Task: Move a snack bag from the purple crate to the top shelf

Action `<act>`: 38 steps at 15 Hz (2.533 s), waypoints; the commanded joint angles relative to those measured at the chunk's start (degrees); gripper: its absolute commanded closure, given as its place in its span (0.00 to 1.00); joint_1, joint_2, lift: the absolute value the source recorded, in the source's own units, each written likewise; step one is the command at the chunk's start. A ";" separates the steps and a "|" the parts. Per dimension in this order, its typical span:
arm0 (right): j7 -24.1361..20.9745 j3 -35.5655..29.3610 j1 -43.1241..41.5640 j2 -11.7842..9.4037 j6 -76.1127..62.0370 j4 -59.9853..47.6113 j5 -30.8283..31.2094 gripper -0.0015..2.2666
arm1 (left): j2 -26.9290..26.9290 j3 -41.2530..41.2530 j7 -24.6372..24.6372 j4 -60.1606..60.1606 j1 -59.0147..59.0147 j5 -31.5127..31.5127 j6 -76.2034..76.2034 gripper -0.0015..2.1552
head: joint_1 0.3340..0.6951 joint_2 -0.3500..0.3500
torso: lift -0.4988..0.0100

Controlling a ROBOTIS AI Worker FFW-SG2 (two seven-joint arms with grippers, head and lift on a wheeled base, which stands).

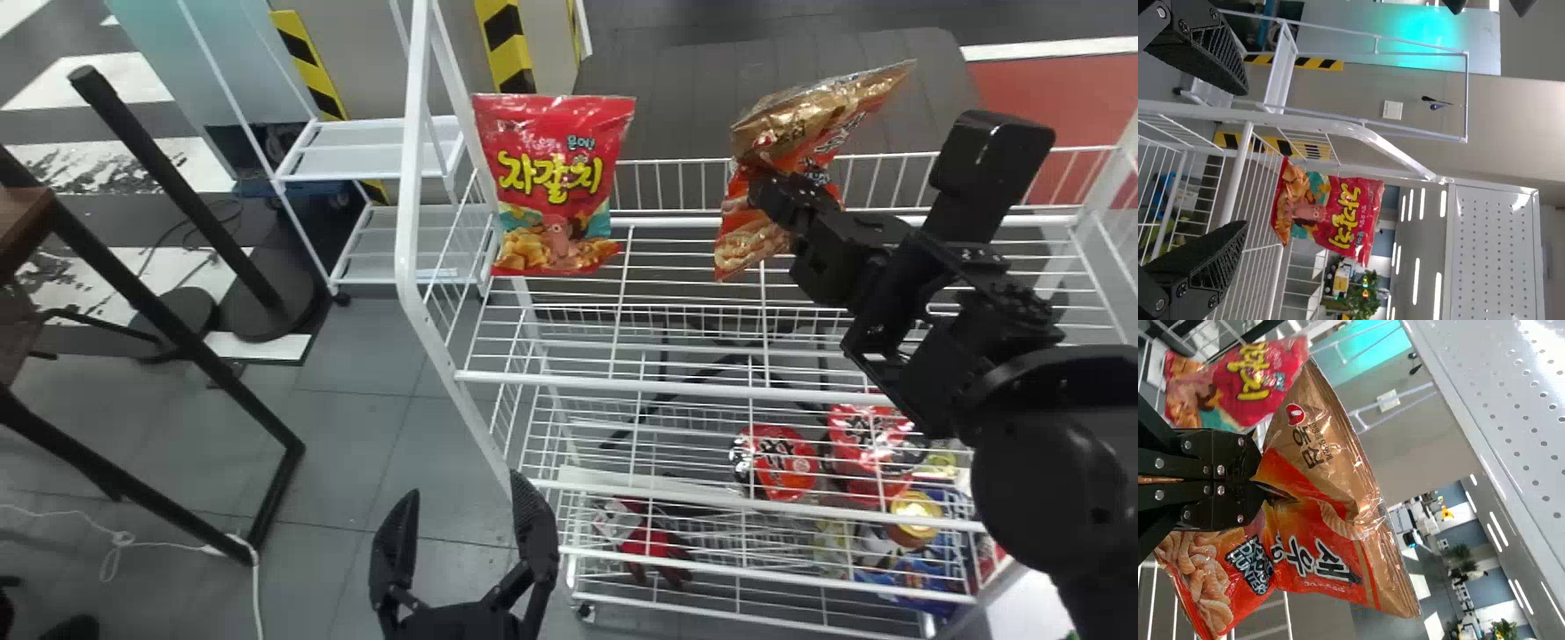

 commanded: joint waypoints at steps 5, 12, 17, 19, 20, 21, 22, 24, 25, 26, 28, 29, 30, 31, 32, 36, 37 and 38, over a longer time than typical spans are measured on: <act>0.03 2.80 -4.38 0.23 -8.34 9.58 -8.18 0.75 | 0.09 1.20 -0.70 0.98 -0.74 0.93 -0.18 0.06 | 1.00 0.89 | 0.98; 0.82 6.40 -8.77 0.23 -14.49 20.31 -16.26 0.75 | 0.53 1.99 -1.23 1.68 -1.44 2.08 -0.18 0.06 | 1.00 0.92 | 0.98; 1.18 7.90 -10.71 0.23 -17.13 25.49 -17.32 0.75 | 0.53 2.43 -1.85 2.21 -1.71 2.43 -0.88 0.06 | 1.00 0.94 | 0.98; 2.85 7.90 -12.03 0.23 -17.13 28.66 -18.81 0.75 | 0.53 2.43 -1.85 2.30 -1.71 2.52 -1.41 0.06 | 1.00 0.94 | 0.98; 3.72 7.90 -12.82 0.23 -17.13 30.41 -19.69 0.75 | 0.53 2.43 -1.85 2.30 -1.71 2.52 -1.59 0.06 | 1.00 0.95 | 0.98; 4.25 7.90 -13.34 0.23 -17.13 31.73 -20.04 0.75 | 0.53 2.43 -1.85 2.30 -1.71 2.52 -1.59 0.06 | 1.00 0.95 | 0.98; 4.87 7.90 -13.61 0.23 -17.13 32.61 -20.57 0.75 | 0.53 2.34 -1.85 2.39 -1.71 2.52 -1.76 0.06 | 1.00 0.95 | 0.98; 5.57 7.90 -14.31 0.23 -17.13 34.02 -20.74 0.64 | 0.53 2.34 -1.85 2.47 -1.62 2.52 -1.94 0.06 | 1.00 0.94 | 0.98; 6.01 7.90 -14.66 0.23 -16.78 34.63 -20.66 0.59 | 0.53 2.34 -1.85 2.56 -1.62 2.52 -2.29 0.06 | 1.00 0.94 | 0.98; 6.27 7.90 -14.93 0.23 -16.78 34.98 -20.66 0.55 | 0.53 2.34 -1.85 2.56 -1.62 2.52 -2.47 0.06 | 1.00 0.94 | 0.98; 6.62 7.90 -15.01 0.23 -16.78 35.25 -20.66 0.44 | 0.53 2.34 -1.85 2.47 -1.53 2.52 -2.82 0.06 | 1.00 0.94 | 0.98; 6.80 7.90 -15.10 0.23 -16.60 35.25 -20.57 0.39 | 0.53 2.25 -1.76 2.47 -1.53 2.52 -2.82 0.06 | 1.00 0.94 | 0.98; 6.89 7.90 -15.19 0.23 -16.42 35.25 -20.48 0.36 | 0.53 2.25 -1.85 2.47 -1.53 2.52 -2.82 0.06 | 1.00 0.94 | 0.98; 6.98 7.99 -15.28 0.23 -16.42 35.25 -20.30 0.36 | 0.53 2.25 -1.76 2.47 -1.44 2.52 -2.99 0.06 | 1.00 0.94 | 0.98; 7.06 7.99 -15.45 0.23 -16.25 35.25 -20.22 0.34 | 0.53 2.16 -1.76 2.47 -1.36 2.52 -2.99 0.06 | 1.00 0.94 | 0.98; 7.15 8.34 -16.07 0.23 -16.25 35.77 -20.30 0.32 | 0.70 2.16 -1.85 2.30 -1.36 2.52 -2.99 0.06 | 1.00 0.95 | 0.98; 7.42 8.43 -16.33 0.23 -16.07 35.86 -20.39 0.32 | 0.79 2.16 -1.76 2.30 -1.36 2.52 -2.99 0.06 | 1.00 0.95 | 0.98; 7.68 8.43 -16.42 0.23 -15.72 36.30 -20.74 0.32 | 0.79 2.16 -1.85 2.21 -1.27 2.52 -2.99 0.06 | 1.00 0.95 | 0.98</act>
